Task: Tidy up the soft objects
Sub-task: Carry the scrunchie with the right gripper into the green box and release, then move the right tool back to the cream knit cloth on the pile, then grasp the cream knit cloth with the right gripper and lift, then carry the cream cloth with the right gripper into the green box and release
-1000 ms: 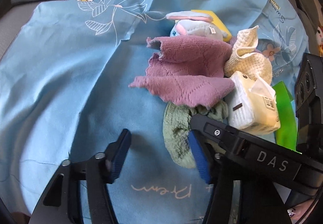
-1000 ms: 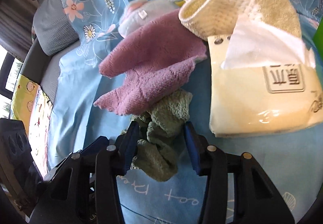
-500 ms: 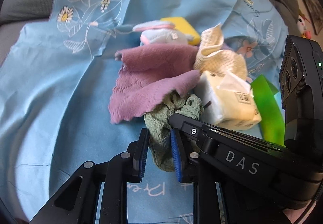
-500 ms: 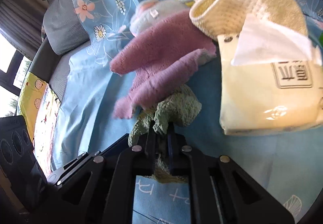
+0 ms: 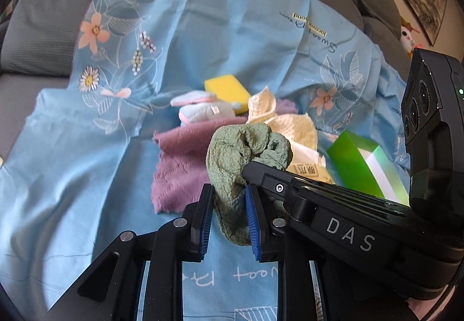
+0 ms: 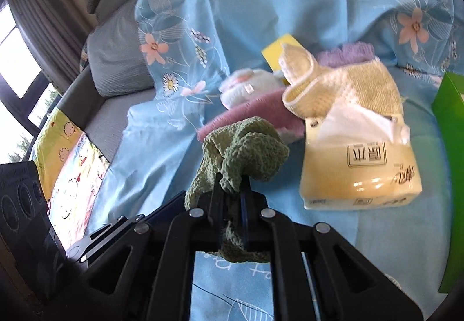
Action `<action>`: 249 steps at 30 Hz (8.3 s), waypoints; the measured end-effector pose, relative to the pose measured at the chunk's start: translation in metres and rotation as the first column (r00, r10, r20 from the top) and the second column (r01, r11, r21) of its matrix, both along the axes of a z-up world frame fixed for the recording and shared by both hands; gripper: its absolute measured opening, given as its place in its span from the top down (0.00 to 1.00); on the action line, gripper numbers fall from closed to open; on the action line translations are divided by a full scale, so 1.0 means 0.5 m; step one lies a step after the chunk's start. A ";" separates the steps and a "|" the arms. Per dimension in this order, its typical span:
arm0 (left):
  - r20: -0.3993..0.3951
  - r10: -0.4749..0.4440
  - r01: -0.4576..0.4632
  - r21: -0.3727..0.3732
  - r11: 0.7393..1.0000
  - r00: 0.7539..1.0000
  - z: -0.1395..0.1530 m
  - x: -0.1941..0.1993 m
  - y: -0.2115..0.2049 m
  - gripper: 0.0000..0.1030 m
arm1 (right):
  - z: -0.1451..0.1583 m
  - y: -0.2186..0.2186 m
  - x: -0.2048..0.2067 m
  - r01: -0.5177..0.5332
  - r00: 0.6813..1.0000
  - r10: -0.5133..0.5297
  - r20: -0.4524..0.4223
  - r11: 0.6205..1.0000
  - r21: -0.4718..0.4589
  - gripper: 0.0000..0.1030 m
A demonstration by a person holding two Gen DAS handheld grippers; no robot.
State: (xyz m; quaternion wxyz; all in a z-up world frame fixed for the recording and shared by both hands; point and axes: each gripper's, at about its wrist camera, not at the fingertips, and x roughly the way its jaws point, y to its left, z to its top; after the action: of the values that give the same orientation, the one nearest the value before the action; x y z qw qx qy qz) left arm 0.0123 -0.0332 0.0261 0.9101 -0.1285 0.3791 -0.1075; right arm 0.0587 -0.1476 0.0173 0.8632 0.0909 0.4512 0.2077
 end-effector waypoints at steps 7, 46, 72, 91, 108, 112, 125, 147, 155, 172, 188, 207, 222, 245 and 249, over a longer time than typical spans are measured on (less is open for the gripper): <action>0.043 -0.028 0.027 0.010 1.000 0.999 0.034 0.018 -0.024 0.78 | 0.039 -0.017 0.004 0.007 0.998 -0.008 0.066 1.000 0.015 0.91; 0.032 -0.474 0.474 -0.010 0.880 0.880 0.040 0.119 -0.513 0.78 | 0.086 -0.509 -0.048 0.559 0.823 -0.562 0.085 0.827 0.061 0.90; -0.132 -0.496 0.494 -0.054 0.868 0.858 -0.017 0.100 -0.590 0.78 | 0.015 -0.634 -0.063 0.659 0.750 -0.654 -0.102 0.751 0.028 0.33; -0.140 -0.140 0.148 0.050 0.988 0.980 0.036 0.181 -0.260 0.27 | 0.081 -0.452 -0.010 0.455 0.889 -0.458 0.033 0.888 0.068 0.06; -0.291 0.010 -0.044 -0.108 0.993 0.957 -0.073 0.316 -0.110 0.27 | 0.040 -0.230 0.227 0.197 0.972 -0.204 -0.118 0.978 -0.068 0.14; -0.321 -0.010 -0.029 -0.115 0.993 0.947 -0.093 0.338 -0.121 0.27 | -0.007 -0.217 0.270 0.181 0.961 -0.190 -0.201 0.981 -0.063 0.16; -0.341 -0.080 0.046 -0.107 0.993 0.937 -0.130 0.355 -0.156 0.69 | -0.105 -0.210 0.301 0.149 0.937 -0.144 -0.318 0.989 -0.008 0.87; -0.081 -0.113 0.104 -0.100 0.989 0.990 0.110 0.237 -0.176 0.75 | 0.117 -0.215 0.170 0.129 0.989 -0.112 -0.097 0.974 0.185 0.89; -0.031 -0.196 0.191 -0.119 0.974 0.980 0.149 0.188 -0.242 0.75 | 0.171 -0.303 0.100 0.187 0.982 -0.186 -0.022 0.965 0.186 0.89; -0.059 -0.442 0.439 -0.063 0.896 0.895 0.091 0.128 -0.516 0.75 | 0.121 -0.553 -0.065 0.463 0.876 -0.483 0.018 0.850 0.252 0.89; -0.107 -0.529 0.518 -0.112 0.848 0.842 0.034 0.127 -0.625 0.75 | 0.071 -0.664 -0.111 0.603 0.787 -0.617 -0.024 0.761 0.239 0.88; -0.175 -0.580 0.569 -0.115 0.815 0.796 -0.021 0.122 -0.694 0.75 | 0.025 -0.727 -0.130 0.702 0.709 -0.699 -0.089 0.689 0.181 0.86; -0.266 -0.571 0.565 -0.104 0.818 0.777 -0.066 0.115 -0.697 0.75 | -0.011 -0.743 -0.120 0.743 0.668 -0.729 -0.151 0.667 0.062 0.85; -0.165 -0.449 0.443 -0.076 0.893 0.878 0.043 0.081 -0.618 0.29 | 0.057 -0.720 -0.163 0.781 0.620 -0.785 0.013 0.619 0.080 0.12; -0.133 -0.392 0.384 -0.083 0.920 0.910 0.065 0.081 -0.555 0.22 | 0.082 -0.694 -0.160 0.764 0.636 -0.768 0.071 0.640 0.075 0.03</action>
State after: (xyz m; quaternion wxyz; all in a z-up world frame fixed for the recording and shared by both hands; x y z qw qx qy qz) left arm 0.0529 -0.3107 0.0587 0.8364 -0.0832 0.4597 -0.2866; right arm -0.0214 -0.4946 0.0581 0.8885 0.2798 0.3241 -0.1649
